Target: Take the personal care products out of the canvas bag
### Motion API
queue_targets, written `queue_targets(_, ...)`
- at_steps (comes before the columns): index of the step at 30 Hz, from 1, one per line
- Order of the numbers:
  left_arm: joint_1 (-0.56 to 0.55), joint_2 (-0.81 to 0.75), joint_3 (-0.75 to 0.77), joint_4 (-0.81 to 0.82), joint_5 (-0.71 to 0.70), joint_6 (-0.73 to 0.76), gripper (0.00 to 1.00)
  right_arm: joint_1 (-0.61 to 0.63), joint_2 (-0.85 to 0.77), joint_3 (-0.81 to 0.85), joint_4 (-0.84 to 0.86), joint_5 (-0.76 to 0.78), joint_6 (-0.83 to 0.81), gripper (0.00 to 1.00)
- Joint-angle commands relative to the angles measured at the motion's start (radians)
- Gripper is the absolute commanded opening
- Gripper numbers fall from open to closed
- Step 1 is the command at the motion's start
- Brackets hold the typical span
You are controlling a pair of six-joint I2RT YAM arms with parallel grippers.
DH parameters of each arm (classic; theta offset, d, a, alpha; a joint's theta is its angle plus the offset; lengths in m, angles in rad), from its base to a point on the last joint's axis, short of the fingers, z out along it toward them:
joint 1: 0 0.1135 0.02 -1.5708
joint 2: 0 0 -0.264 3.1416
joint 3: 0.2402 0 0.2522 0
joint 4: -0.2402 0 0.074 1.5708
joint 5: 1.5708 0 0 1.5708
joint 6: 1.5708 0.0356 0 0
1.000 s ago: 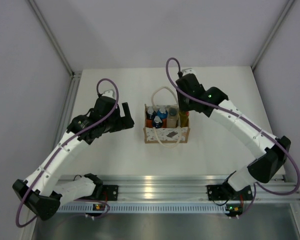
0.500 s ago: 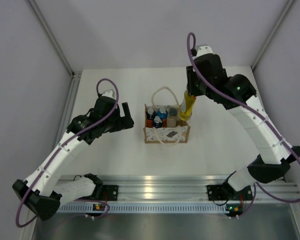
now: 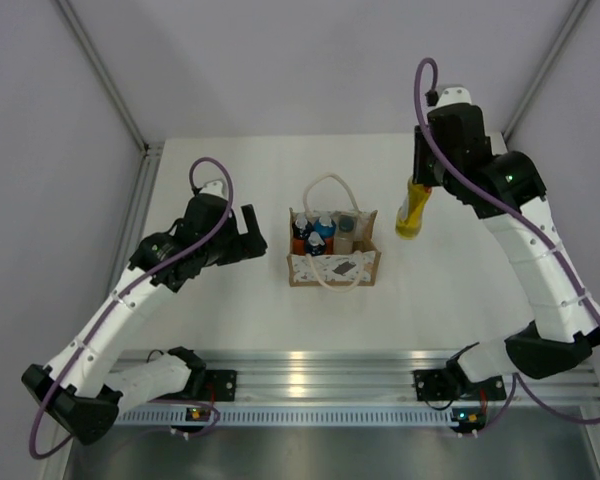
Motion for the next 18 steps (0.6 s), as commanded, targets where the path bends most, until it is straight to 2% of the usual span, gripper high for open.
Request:
queue_targets(1,-0.002,-0.030,0.030,-0.011,0.000,0.006,0.98,-0.086,-0.108,-0.103,0.202,0.030,-0.041,0.00)
queue_targets(7,-0.002,-0.049,0.030,-0.028,0.004,0.007,0.99,-0.263,-0.172,-0.384,0.477,-0.136,-0.079,0.00)
queue_targets(12,-0.002,-0.071,0.026,-0.043,0.007,0.007,0.99,-0.312,-0.175,-0.589,0.692,-0.202,-0.162,0.00)
queue_targets(18,-0.002,-0.095,0.023,-0.069,0.009,0.003,0.99,-0.386,-0.118,-0.665,0.851,-0.320,-0.170,0.00)
